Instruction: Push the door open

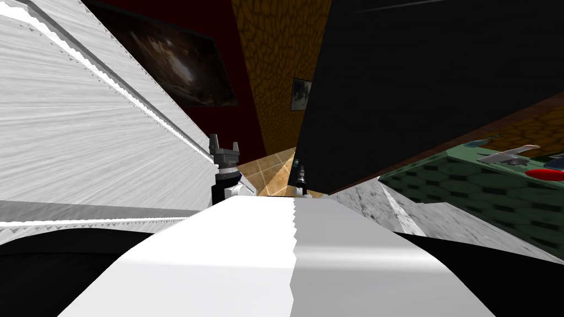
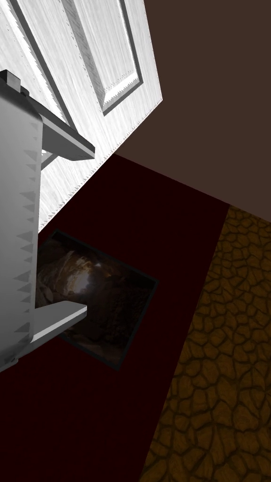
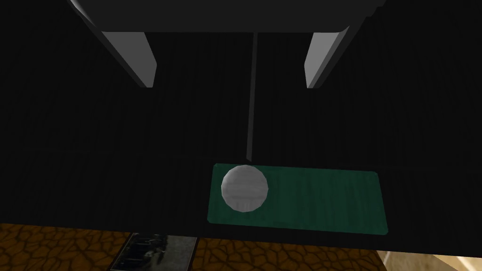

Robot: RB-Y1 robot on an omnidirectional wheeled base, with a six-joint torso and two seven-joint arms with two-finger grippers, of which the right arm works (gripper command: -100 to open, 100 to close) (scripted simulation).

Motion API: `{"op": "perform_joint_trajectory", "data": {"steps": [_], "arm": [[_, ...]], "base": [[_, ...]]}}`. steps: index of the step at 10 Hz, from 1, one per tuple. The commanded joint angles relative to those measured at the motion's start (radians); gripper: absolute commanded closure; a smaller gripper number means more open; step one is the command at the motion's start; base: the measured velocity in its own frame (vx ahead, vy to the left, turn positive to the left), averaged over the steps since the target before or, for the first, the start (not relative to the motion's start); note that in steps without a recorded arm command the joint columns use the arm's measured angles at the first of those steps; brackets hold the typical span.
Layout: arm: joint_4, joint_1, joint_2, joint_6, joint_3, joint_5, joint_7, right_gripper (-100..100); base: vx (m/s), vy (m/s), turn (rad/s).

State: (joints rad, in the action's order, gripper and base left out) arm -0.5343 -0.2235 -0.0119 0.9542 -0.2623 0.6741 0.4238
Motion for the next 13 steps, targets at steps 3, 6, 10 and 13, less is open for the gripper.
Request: {"op": "perform_joint_trajectory", "data": {"steps": [3, 6, 10, 13], "arm": [[0.002, -0.003, 0.024, 0.020, -0.051, 0.094, 0.042, -100], [0.001, -0.004, 0.041, 0.028, -0.075, 0.136, 0.062, -100], [0.024, -0.018, 0.017, 0.037, -0.081, 0.151, 0.057, -100], [0.026, -0.020, -0.015, 0.037, -0.076, 0.151, 0.051, -100]], "base": [[-0.068, 0.004, 0.067], [-0.057, 0.013, 0.039], [0.018, -0.010, 0.020], [0.151, -0.031, 0.016]]}}
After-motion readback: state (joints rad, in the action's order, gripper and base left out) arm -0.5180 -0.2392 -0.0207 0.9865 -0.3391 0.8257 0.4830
